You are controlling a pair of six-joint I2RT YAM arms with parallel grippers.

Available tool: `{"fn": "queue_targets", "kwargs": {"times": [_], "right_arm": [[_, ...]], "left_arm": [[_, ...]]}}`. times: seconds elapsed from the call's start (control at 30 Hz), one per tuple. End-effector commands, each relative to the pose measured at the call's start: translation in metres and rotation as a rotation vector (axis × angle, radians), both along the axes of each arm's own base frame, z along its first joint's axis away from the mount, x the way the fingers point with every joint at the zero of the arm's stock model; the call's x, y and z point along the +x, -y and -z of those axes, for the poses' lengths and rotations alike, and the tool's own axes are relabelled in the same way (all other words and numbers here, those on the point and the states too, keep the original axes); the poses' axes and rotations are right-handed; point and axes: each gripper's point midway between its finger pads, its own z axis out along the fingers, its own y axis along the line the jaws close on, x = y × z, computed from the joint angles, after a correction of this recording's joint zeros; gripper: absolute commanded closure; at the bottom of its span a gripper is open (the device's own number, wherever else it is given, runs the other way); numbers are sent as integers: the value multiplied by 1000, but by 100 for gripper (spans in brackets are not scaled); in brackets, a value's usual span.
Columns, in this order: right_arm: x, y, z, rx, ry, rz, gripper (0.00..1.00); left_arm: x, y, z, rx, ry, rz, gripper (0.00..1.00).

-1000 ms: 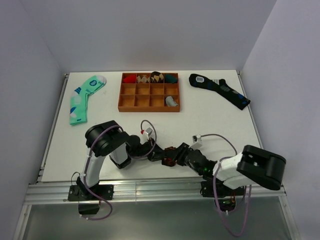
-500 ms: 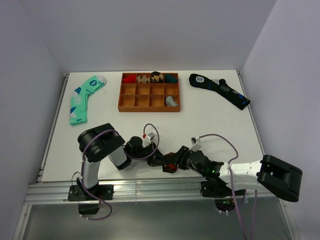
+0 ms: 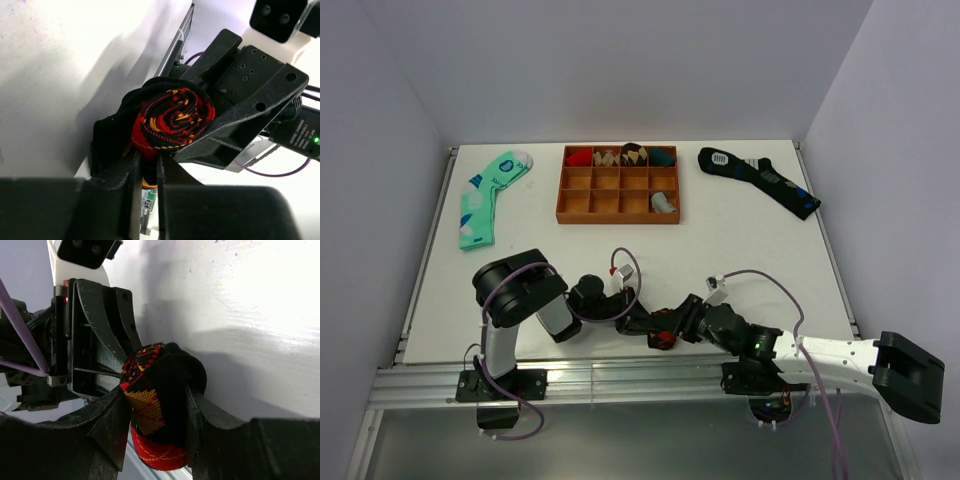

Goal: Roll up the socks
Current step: Roll the sock at the center of the board.

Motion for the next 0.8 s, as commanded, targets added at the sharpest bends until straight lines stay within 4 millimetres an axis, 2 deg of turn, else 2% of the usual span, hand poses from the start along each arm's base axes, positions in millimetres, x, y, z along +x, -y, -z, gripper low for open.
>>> {"fn": "queue_targets", "kwargs": {"times": [0.0,0.03,0.2,0.3,0.37,0.47,0.77], "right_arm": [[8,-13,-53,281,81,35,100],[8,-12,-54,292,82,39,100],[11,-9,-61,322,98,65,100],[12,-3,-53,308,86,88,100],[14,0,-53,315,88,105,100],[14,4,-50,315,86,118,100],[13,11,-34,295,66,136,100]], "left_arm": [[-38,3,-29,-131,133,200,82],[-36,2,-31,-143,147,200,79],[-30,-10,-30,-160,171,170,73],[-24,-20,-33,-183,174,142,70],[-18,-25,-38,-212,179,115,69],[-15,-31,-35,-210,152,92,68],[-7,-39,-51,-280,172,47,68]]}}
